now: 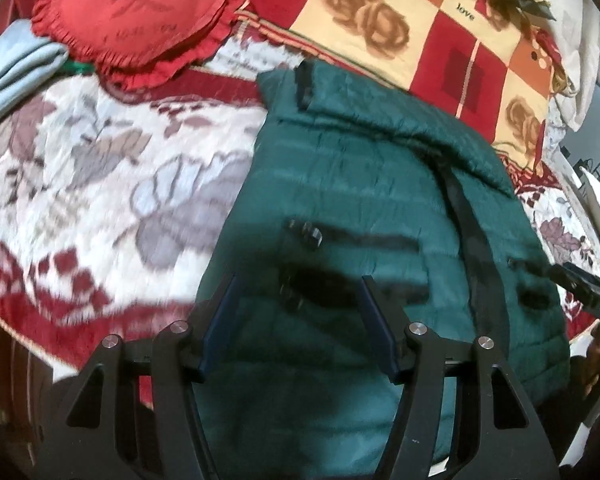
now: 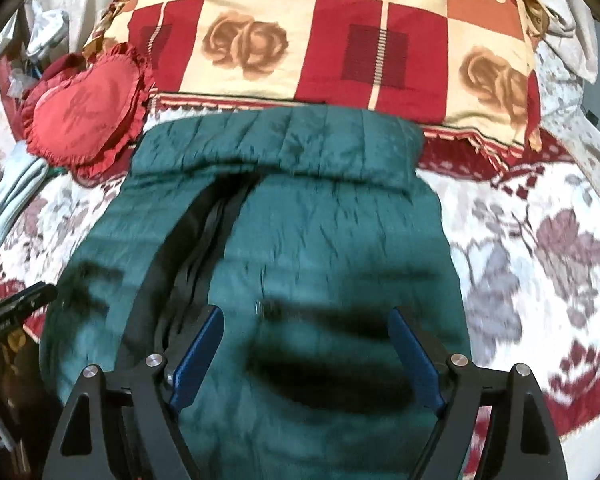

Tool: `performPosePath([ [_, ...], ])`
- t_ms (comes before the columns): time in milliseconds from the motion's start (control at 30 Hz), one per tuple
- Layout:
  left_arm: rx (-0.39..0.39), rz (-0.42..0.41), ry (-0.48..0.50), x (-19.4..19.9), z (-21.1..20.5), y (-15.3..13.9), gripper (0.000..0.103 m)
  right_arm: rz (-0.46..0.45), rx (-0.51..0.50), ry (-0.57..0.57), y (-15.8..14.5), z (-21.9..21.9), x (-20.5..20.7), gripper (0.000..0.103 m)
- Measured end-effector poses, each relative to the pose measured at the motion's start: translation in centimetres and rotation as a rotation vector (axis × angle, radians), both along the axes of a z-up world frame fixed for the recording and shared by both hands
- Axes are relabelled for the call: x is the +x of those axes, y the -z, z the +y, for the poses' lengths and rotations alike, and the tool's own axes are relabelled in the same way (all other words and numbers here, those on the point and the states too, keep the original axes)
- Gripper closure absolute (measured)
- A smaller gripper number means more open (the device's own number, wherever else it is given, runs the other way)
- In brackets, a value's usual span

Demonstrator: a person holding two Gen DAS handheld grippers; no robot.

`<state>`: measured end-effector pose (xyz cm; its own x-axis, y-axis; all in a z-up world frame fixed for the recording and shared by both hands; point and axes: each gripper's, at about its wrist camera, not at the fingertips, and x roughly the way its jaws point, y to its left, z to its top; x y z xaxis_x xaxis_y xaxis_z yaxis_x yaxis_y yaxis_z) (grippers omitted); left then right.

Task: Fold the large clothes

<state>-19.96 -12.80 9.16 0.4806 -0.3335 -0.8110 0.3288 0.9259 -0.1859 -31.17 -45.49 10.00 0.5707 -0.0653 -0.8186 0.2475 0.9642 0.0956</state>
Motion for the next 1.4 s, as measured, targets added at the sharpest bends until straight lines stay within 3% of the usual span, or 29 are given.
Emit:
performPosePath([
  [333,0.032,0.031,-0.031,-2.5,2.1,1.5,0.042,0.037,0.041,0.056,1.7,-1.3,-6.5,0.016],
  [667,0.019,0.067,-0.04,-3.0,3.3,2.2,0.042,0.088,0.083,0.12,3.2,-3.5,-9.6,0.013],
  [933,-0.026,0.126,-0.015,-3.0,4.7,2.5,0.042,0.119,0.134,0.144,4.2,-4.9,-10.5,0.012],
  [1100,-0.087,0.192,-0.056,-2.4,6.9,3.2,0.042,0.127,0.193,0.129,4.9,-4.8,-9.9,0.012],
  [1200,-0.121,0.23,-0.064,-2.2,7.2,3.8,0.03,0.146,0.222,0.125,5.5,-4.7,-9.5,0.012],
  [1400,-0.116,0.249,-0.029,-2.5,5.8,4.3,0.03,0.15,0.254,0.103,5.9,-4.3,-9.2,0.012],
])
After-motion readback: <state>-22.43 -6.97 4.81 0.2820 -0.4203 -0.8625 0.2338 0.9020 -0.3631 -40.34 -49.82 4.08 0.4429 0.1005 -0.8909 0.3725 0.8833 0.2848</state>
